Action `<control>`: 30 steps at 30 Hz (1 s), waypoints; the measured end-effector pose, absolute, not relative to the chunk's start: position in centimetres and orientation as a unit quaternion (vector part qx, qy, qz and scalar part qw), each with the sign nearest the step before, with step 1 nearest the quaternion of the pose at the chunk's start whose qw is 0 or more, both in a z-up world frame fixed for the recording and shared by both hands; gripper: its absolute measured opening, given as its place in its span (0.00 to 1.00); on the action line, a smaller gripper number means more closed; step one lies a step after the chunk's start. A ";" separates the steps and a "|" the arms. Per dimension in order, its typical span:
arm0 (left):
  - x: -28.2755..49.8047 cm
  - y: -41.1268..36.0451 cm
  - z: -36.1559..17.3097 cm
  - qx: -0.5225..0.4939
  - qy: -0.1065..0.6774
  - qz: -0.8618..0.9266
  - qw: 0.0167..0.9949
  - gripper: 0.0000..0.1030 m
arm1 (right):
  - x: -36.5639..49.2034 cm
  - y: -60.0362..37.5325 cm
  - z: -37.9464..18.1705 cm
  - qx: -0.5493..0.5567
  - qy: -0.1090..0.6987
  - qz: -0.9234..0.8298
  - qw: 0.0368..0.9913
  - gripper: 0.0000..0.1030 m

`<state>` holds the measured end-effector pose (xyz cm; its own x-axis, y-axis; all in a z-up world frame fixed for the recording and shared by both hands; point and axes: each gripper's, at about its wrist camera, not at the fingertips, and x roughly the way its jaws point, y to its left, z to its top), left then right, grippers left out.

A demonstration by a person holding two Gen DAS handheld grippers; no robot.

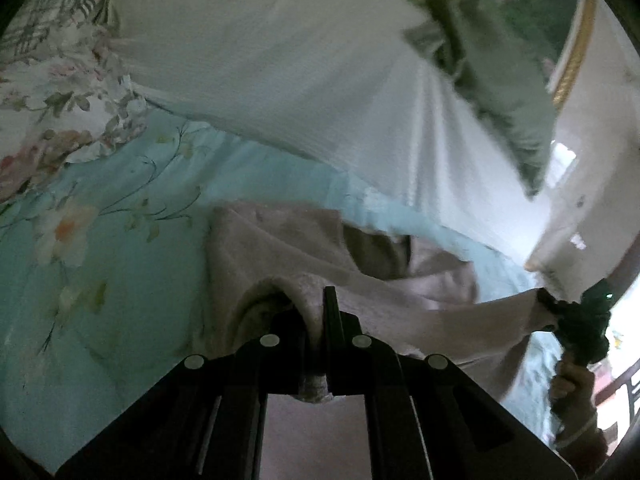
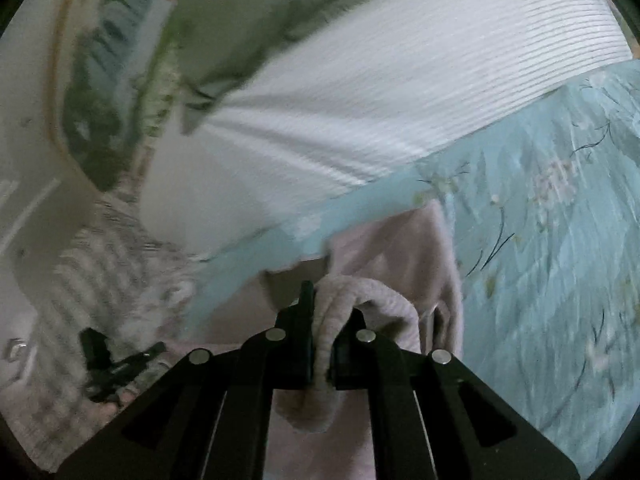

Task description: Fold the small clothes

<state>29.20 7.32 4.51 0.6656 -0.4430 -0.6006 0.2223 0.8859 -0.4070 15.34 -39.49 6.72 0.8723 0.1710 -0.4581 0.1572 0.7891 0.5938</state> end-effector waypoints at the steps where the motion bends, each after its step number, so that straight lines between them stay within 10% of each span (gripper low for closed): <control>1: 30.3 7.1 3.8 -0.145 0.372 -0.176 0.900 0.05 | 15.9 -39.8 6.1 0.327 0.257 -0.002 0.910 0.07; 17: 40.1 5.1 -4.2 -0.117 0.440 -0.126 0.881 0.11 | 20.2 -43.7 0.7 0.387 0.305 -0.046 0.869 0.08; 21: 37.7 6.2 -3.0 -0.127 0.432 -0.124 0.884 0.39 | 17.9 -43.2 2.7 0.373 0.279 -0.046 0.884 0.10; 25: 33.7 5.6 -1.6 -0.126 0.423 -0.153 0.884 0.43 | 15.7 -40.8 4.5 0.323 0.263 -0.059 0.907 0.50; 30: 29.3 3.1 -1.6 -0.105 0.427 -0.192 0.877 0.49 | 13.8 -40.0 5.3 0.319 0.254 -0.064 0.911 0.54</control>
<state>29.27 3.10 -1.63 0.5621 -0.4272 -0.7082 0.2474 0.9039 -0.3489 13.84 -40.04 5.32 0.8629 0.0457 -0.5034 0.2785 0.7881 0.5490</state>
